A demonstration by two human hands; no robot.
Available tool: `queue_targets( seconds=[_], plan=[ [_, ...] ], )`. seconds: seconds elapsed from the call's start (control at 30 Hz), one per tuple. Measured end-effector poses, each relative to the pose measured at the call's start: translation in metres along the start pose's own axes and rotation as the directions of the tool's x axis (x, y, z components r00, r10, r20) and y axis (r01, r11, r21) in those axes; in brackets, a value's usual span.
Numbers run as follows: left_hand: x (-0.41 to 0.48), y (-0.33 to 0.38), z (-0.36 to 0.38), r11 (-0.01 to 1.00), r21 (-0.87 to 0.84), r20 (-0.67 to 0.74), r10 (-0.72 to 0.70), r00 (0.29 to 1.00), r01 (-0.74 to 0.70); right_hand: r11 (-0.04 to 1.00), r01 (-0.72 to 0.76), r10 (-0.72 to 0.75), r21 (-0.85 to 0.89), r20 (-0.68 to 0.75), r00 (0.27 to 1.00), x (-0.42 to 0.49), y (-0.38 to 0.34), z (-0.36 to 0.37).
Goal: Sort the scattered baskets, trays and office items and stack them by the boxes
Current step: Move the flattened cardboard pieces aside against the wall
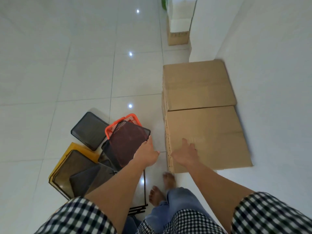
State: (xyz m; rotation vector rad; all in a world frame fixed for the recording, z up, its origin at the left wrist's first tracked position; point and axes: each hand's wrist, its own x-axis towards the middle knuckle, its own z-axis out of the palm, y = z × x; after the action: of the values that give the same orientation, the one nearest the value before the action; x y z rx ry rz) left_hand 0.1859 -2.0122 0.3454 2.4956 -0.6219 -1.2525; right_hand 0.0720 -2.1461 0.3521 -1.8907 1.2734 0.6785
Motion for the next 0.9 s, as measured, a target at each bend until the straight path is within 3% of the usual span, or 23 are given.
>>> queue_targets(
  seconds=[0.33, 0.63, 0.9],
  plan=[
    [0.047, 0.061, -0.016, 0.982, 0.159, 0.123, 0.079, 0.989, -0.098, 0.996, -0.055, 0.048, 0.067, 0.109, 0.993, 0.039, 0.012, -0.024],
    [0.061, 0.093, -0.009, 0.975, 0.202, 0.151, 0.065, 0.986, -0.096, 0.993, 0.095, -0.079, -0.063, 0.224, 0.971, 0.062, 0.020, -0.028],
    [0.069, 0.118, -0.029, 0.924, 0.348, 0.153, 0.112, 0.982, -0.160, 0.988, -0.053, 0.012, 0.146, 0.265, 0.964, 0.072, 0.018, -0.039]
  ],
)
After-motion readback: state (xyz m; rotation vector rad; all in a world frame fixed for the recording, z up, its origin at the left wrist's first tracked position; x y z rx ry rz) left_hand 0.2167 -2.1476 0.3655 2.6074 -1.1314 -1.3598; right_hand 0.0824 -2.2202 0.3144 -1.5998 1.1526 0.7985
